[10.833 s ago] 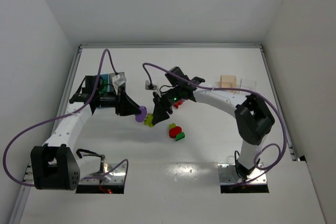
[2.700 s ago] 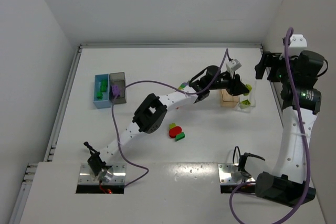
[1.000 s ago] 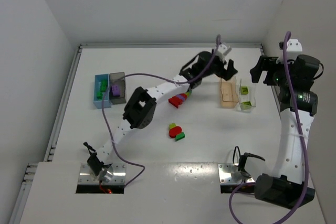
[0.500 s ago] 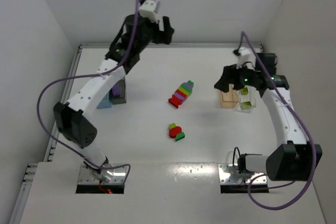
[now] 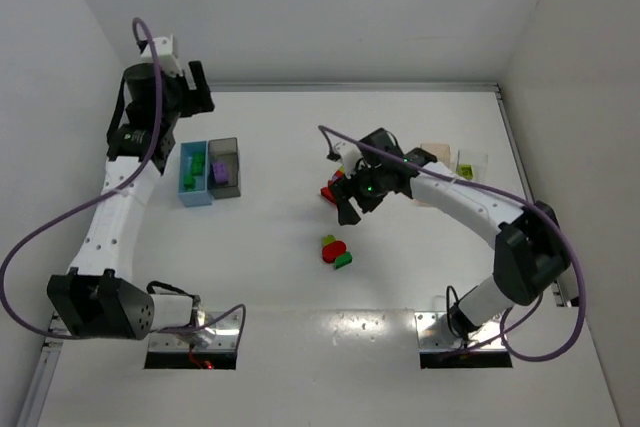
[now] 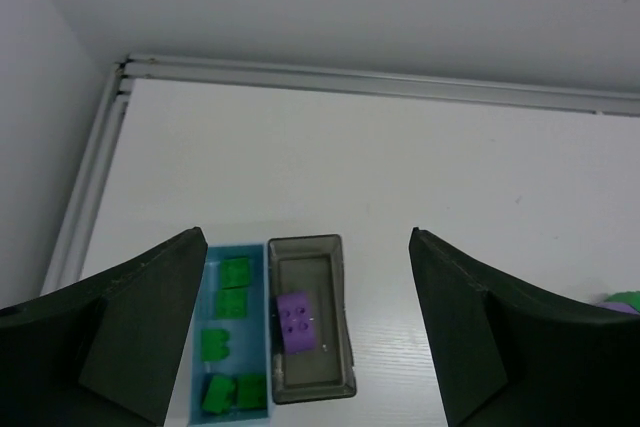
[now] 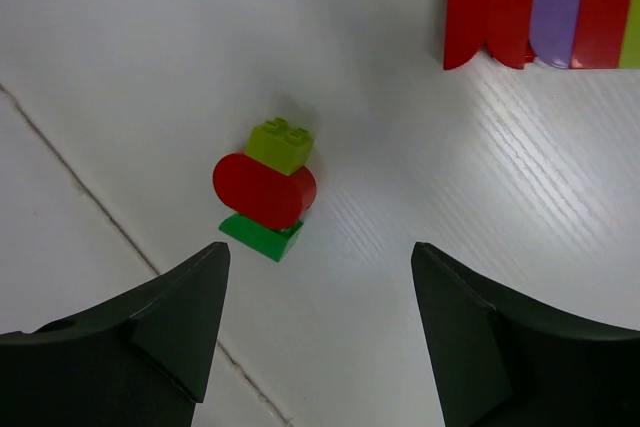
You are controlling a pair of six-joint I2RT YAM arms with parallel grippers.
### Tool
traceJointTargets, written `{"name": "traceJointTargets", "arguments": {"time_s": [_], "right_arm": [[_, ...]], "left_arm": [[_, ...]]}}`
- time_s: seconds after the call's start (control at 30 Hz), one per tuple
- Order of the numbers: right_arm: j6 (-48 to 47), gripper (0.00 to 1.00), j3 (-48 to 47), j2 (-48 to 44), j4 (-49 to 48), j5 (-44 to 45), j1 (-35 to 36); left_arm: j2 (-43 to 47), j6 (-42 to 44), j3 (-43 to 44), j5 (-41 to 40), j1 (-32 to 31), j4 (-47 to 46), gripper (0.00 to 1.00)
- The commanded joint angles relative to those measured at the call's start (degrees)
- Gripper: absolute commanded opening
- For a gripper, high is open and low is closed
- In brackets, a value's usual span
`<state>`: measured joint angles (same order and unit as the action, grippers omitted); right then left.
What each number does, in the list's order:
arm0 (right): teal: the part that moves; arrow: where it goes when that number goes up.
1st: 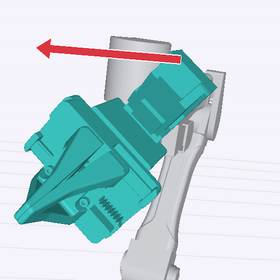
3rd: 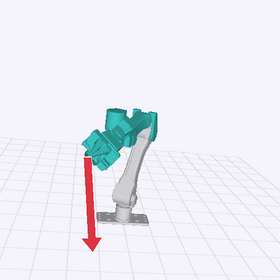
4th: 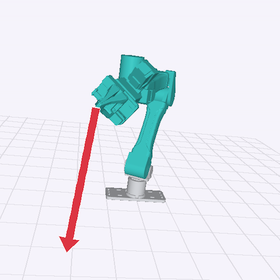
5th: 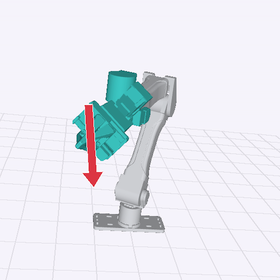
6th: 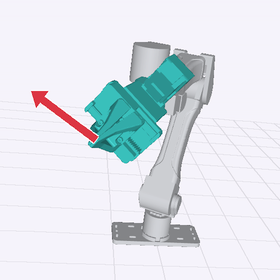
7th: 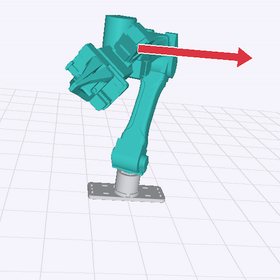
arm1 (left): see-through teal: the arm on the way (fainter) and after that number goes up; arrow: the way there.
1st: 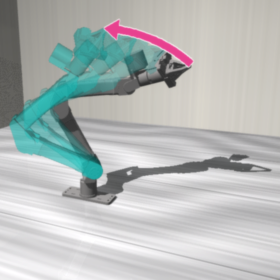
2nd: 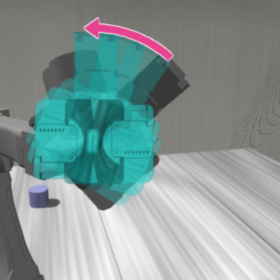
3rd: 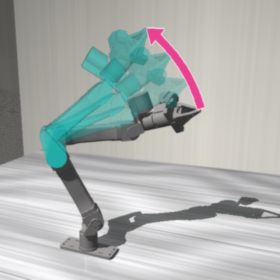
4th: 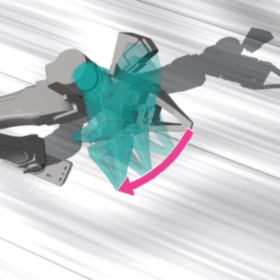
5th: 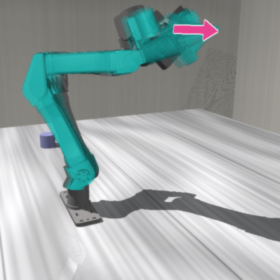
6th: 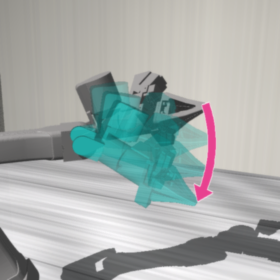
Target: Sort the legos into containers by color
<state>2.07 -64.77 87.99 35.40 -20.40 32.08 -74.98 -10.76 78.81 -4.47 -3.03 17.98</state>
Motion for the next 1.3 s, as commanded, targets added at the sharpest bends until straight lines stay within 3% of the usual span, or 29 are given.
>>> {"name": "traceJointTargets", "arguments": {"time_s": [0.0, 0.23, 0.67, 1.27], "right_arm": [[4.7, 0.75, -1.5, 0.9, -3.6, 12.4, 4.5], [7.8, 0.74, -3.1, 6.4, -4.5, 16.7, 10.5], [19.0, 0.71, -4.3, 14.7, -5.3, 25.3, 16.3], [22.9, 0.6, -5.4, 21.8, -3.8, 21.2, 17.4]], "left_arm": [[4.8, -0.7, -2.2, 0.2, 4.4, -0.8, 0.9], [7.3, -2.2, -5.9, 3.7, 11.6, -0.8, 0.9], [6.8, -2.8, -6.9, 9.7, 18.3, -0.8, 0.9], [5.7, -2.8, -8.6, 14.1, 23.8, -1.3, 0.9]]}}
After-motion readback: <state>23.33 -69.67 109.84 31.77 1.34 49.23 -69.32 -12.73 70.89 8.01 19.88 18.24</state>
